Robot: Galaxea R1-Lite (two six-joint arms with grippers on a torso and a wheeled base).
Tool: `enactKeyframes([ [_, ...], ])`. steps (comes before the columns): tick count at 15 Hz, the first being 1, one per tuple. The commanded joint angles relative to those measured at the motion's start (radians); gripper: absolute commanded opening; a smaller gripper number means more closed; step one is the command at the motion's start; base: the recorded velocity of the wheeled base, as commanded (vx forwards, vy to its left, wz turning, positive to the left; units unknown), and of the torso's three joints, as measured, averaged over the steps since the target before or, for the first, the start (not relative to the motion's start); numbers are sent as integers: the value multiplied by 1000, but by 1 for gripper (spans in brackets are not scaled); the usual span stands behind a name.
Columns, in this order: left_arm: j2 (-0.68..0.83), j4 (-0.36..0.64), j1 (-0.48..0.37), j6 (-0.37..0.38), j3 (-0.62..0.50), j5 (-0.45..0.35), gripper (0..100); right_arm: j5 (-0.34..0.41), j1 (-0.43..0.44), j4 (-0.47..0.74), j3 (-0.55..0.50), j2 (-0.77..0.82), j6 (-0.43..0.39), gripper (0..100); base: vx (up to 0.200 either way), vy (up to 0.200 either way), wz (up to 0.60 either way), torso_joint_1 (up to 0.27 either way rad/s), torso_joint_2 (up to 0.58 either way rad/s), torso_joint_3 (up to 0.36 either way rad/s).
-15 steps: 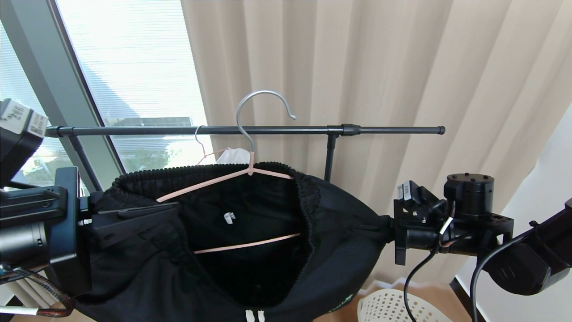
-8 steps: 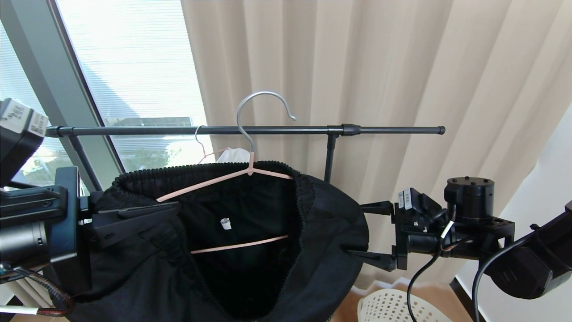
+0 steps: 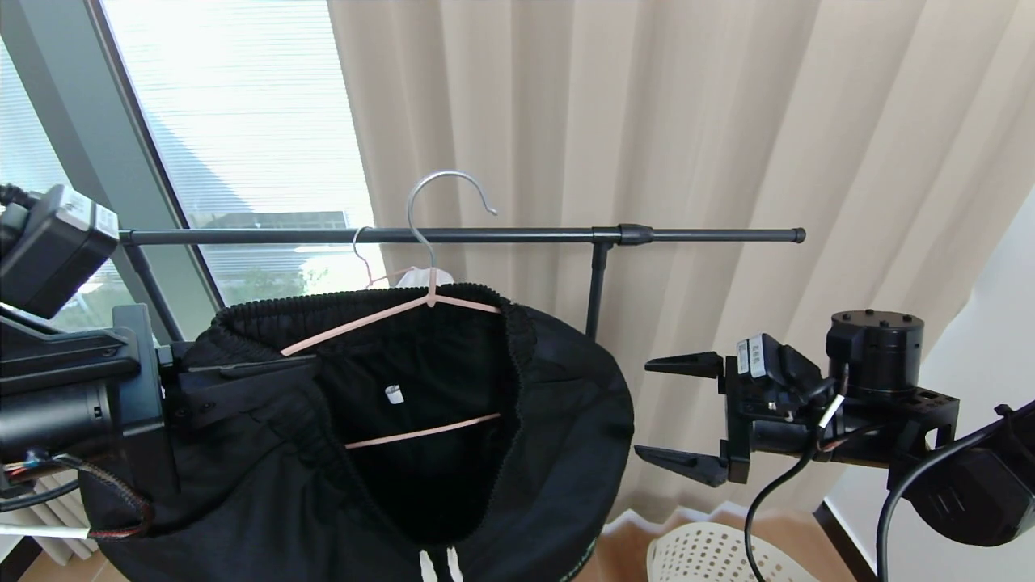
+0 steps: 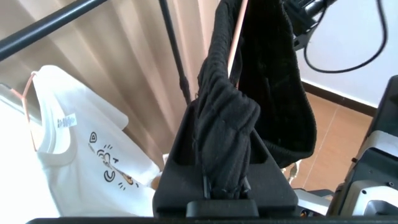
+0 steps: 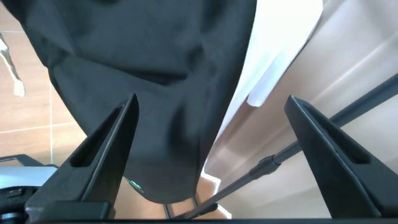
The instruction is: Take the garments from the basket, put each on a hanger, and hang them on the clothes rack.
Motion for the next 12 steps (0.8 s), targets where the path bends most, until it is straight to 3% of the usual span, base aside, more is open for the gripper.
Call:
enactKeyframes([
  [1, 42, -1, 25, -4, -1, 1, 0, -40, 38, 3, 0, -48, 24, 100, 0, 0, 0, 0, 0, 0],
  [6, 114, -108, 35, -142, 0, 13, 0, -235, 173, -6, -20, -135, 280, 100, 0, 0, 0, 0, 0, 0],
  [10, 174, -116, 35, -156, -6, 64, 0, -365, 244, -5, -73, -165, 444, 100, 0, 0, 0, 0, 0, 0],
  [12, 196, -143, 35, -179, -6, 92, 0, -402, 255, -2, -90, -163, 486, 100, 0, 0, 0, 0, 0, 0],
])
